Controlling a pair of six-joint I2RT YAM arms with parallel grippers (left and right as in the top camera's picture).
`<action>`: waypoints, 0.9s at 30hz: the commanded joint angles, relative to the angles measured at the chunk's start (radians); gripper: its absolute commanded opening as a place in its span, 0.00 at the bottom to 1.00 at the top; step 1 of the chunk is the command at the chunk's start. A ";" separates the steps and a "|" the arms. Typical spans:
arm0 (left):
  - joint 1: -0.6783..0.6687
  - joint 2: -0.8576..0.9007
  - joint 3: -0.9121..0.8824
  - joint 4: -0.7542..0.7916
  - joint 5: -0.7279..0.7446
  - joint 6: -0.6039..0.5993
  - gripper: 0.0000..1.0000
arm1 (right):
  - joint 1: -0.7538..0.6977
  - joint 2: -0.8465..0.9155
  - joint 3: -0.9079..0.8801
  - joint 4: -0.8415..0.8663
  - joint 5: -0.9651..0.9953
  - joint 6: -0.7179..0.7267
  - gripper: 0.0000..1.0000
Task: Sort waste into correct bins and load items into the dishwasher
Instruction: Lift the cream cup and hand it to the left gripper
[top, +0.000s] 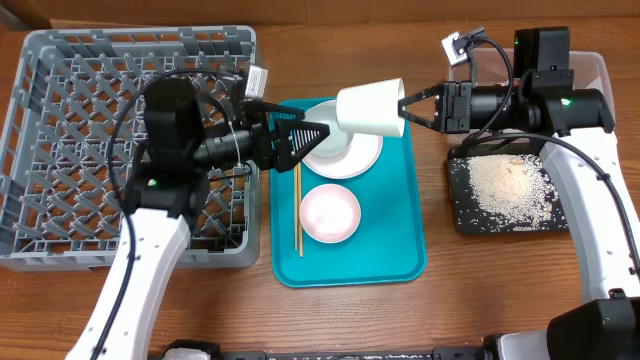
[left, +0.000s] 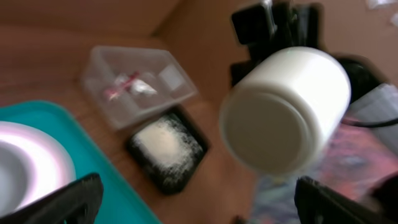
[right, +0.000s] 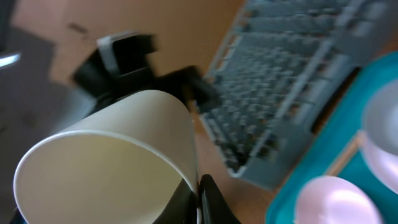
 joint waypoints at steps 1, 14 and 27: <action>-0.007 0.084 0.010 0.158 0.248 -0.266 1.00 | 0.006 0.002 -0.004 0.015 -0.194 -0.035 0.04; -0.085 0.122 0.010 0.624 0.338 -0.523 1.00 | 0.047 0.002 -0.004 0.006 -0.051 -0.022 0.04; -0.137 0.122 0.010 0.629 0.275 -0.522 1.00 | 0.052 0.002 -0.004 0.000 0.159 0.068 0.04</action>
